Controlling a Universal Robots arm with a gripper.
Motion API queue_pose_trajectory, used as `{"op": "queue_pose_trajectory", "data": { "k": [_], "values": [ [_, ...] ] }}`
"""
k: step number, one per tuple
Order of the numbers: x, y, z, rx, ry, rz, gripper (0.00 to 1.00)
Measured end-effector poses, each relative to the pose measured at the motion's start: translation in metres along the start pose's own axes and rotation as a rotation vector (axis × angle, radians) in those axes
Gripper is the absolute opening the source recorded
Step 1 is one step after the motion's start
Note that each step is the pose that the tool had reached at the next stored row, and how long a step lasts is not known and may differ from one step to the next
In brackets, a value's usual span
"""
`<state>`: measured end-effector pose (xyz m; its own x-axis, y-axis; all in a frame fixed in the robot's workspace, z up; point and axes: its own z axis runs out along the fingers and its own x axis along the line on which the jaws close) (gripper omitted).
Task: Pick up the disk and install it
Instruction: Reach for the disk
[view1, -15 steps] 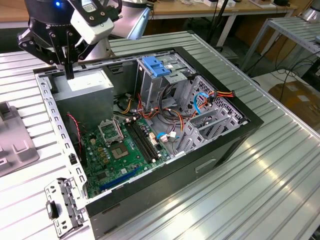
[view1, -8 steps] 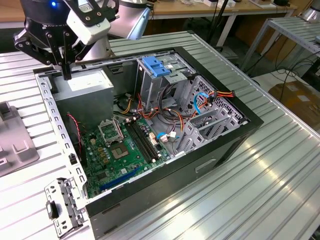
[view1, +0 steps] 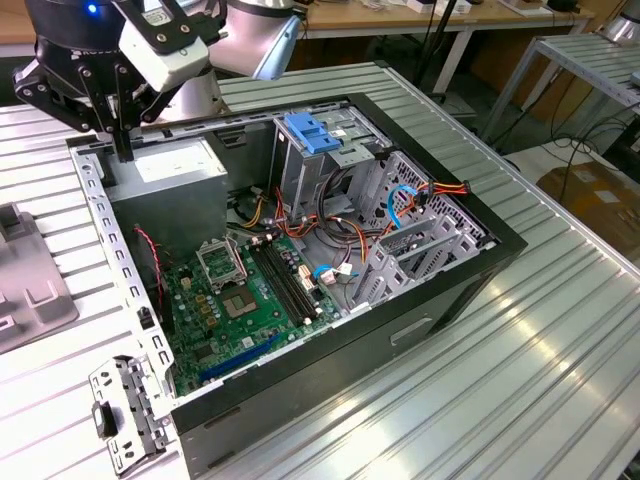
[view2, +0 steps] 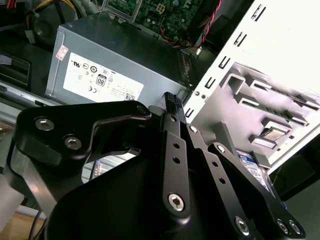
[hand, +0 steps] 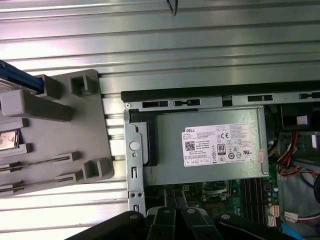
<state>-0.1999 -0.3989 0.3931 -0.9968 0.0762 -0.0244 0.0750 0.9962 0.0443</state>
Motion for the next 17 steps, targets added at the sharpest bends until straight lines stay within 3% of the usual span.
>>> {"op": "queue_pose_trajectory", "data": {
  "k": [17],
  "values": [
    [0.0128,-0.001,-0.0001,0.0,0.0,0.0,0.11]
  ]
}}
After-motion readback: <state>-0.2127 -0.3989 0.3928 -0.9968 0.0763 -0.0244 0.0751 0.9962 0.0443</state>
